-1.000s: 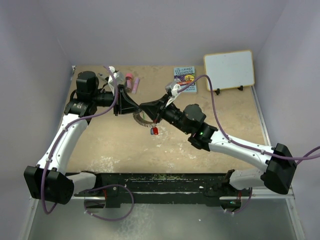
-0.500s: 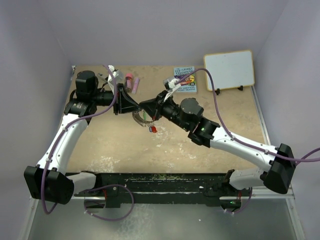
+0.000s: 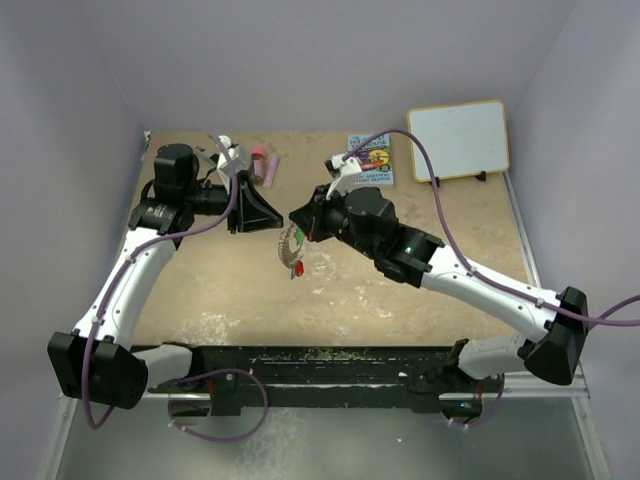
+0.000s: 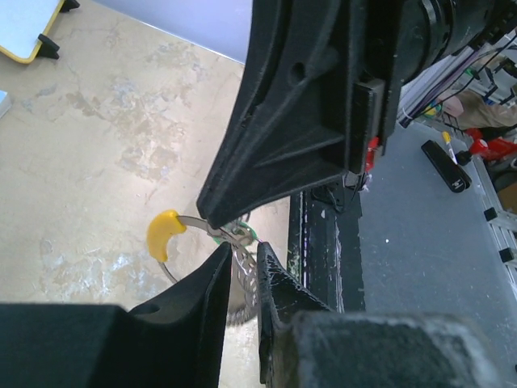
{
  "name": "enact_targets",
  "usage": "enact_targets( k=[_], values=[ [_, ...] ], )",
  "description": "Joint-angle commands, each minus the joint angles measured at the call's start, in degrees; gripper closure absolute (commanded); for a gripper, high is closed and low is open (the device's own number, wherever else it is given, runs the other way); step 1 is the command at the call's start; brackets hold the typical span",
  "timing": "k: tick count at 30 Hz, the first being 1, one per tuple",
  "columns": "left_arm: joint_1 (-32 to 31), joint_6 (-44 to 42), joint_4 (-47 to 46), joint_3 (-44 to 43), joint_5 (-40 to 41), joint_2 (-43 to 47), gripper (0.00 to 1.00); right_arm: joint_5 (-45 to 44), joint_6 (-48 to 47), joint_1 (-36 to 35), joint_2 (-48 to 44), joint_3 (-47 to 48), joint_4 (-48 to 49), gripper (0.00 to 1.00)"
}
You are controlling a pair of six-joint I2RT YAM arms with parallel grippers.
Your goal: Put the keys on the keyring
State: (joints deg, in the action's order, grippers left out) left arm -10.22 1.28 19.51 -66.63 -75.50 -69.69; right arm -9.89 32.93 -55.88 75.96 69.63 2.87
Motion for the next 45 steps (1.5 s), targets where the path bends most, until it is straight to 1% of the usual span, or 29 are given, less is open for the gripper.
enact_targets(
  k=[1,3,6,13,15,17,21,24,26,31,34,35,37,40,42,45],
  values=[
    [-0.22,-5.62,3.35,-1.37,-1.42,1.13,0.77,-4.92,5.51,0.07,0.22,4.59,-8.81,1.0],
    [-0.24,-7.42,4.46,-1.8,-0.32,1.27,0.76,-8.01,8.97,0.07,1.2,6.89,-13.53,1.0],
    [-0.33,-10.61,6.09,-3.21,3.69,1.74,0.74,-9.11,13.28,0.07,2.79,9.94,-19.08,1.0],
    [-0.5,-15.99,8.17,-6.95,15.14,3.33,0.73,-11.04,29.39,0.07,6.51,14.47,-25.82,1.0],
    [-0.54,-16.93,8.17,-7.84,17.05,4.2,0.73,-12.71,35.73,0.07,7.31,15.13,-27.04,1.0],
    [-0.59,-18.51,8.49,-8.94,18.56,4.59,0.72,-15.25,42.63,0.07,8.29,16.8,-30.45,1.0],
    [-0.59,-22.33,9.92,-10.98,22.87,4.71,0.73,-20.24,61.22,0.07,11.13,22.48,-44.39,1.0],
    [-0.59,-23.62,8.6,-11.36,25.12,4.73,0.73,-22.0,73.02,0.07,11.67,24.39,-50.78,1.0],
    [-0.82,-22.64,5.87,-10.59,26.66,5.02,0.73,-22.32,79.34,0.1,11.22,23.93,-51.75,1.0],
    [-2.69,-23.5,-4.01,-8.11,33.13,6.36,0.74,-24.89,88.76,0.2,11.27,24.24,-49.91,1.0],
    [-4.68,-29.67,-9.71,-5.95,32.99,8.49,0.75,-25.79,92.62,0.55,13.19,27.01,-49.5,1.0],
    [-5.38,-31.56,-13.43,-4.39,33.12,9.58,0.75,-25.99,94.7,0.59,13.78,28.51,-49.6,1.0],
    [-6.2,-35.71,-19.25,-0.51,31.35,11.64,0.75,-26.51,96.22,0.59,14.35,29.9,-48.68,1.0],
    [-6.51,-38.67,-27.23,5.2,29.02,13.67,0.75,-27.36,97.38,0.7,15.33,32.75,-48.03,1.0],
    [-6.52,-38.09,-29.68,6.01,28.49,13.67,0.76,-27.94,97.46,0.77,16.19,35.53,-49.61,1.0],
    [-6.52,-34.51,-31.3,5.75,28.35,12.71,0.76,-28.86,97.67,0.77,16.31,37.68,-52.53,1.0]
  ],
)
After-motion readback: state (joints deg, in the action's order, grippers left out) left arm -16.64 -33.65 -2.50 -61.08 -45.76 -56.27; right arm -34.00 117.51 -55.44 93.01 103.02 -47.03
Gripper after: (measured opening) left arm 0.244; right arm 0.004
